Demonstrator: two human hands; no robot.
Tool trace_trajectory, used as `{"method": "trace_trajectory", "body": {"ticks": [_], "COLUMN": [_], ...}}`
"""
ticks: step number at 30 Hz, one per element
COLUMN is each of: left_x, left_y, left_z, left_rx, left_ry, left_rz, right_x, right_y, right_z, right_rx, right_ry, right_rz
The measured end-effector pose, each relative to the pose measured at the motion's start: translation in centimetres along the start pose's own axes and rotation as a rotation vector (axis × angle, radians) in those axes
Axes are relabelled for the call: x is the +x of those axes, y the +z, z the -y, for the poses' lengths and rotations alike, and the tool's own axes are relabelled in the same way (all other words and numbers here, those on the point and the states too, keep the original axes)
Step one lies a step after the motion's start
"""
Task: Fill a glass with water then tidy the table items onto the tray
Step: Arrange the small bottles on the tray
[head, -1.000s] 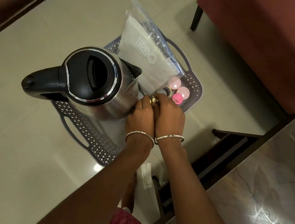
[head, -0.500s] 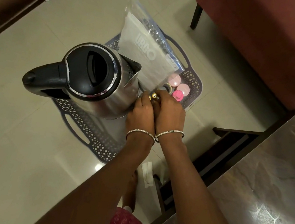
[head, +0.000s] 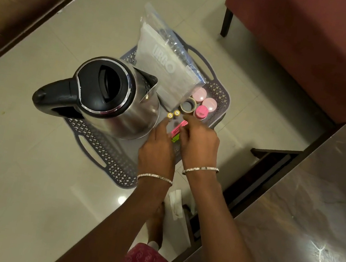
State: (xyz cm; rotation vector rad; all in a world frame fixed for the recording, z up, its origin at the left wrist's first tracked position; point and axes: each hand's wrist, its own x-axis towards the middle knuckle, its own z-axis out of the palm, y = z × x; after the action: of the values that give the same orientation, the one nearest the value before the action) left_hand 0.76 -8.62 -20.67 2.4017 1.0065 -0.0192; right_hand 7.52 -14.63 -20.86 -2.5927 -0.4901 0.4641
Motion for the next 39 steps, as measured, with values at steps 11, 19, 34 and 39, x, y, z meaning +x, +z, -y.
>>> {"method": "trace_trajectory", "body": {"ticks": [11,19,34,39], "left_x": [-11.4,-22.0,-37.7,-38.4], "left_y": [2.1,8.6,19.6,22.7], "left_z": [-5.3,-11.2,-20.3,-22.3], "left_rx": [-0.274,-0.193,-0.004,0.204], "left_ry": [0.247,0.416,0.642,0.776], "left_rz": [-0.007,0.143,0.478,0.521], "right_x": [-13.7,-25.9,-42.9,-45.7], "right_y": [-5.2,-8.2,-12.6,-13.5], "right_z": [-11.2,-22.3,-39.7,-43.6], "right_rx": [0.322,0.318,0.344,0.272], "right_ry": [0.298,0.450,0.760,0.909], "right_rz": [-0.387,-0.421,-0.586,-0.590]}}
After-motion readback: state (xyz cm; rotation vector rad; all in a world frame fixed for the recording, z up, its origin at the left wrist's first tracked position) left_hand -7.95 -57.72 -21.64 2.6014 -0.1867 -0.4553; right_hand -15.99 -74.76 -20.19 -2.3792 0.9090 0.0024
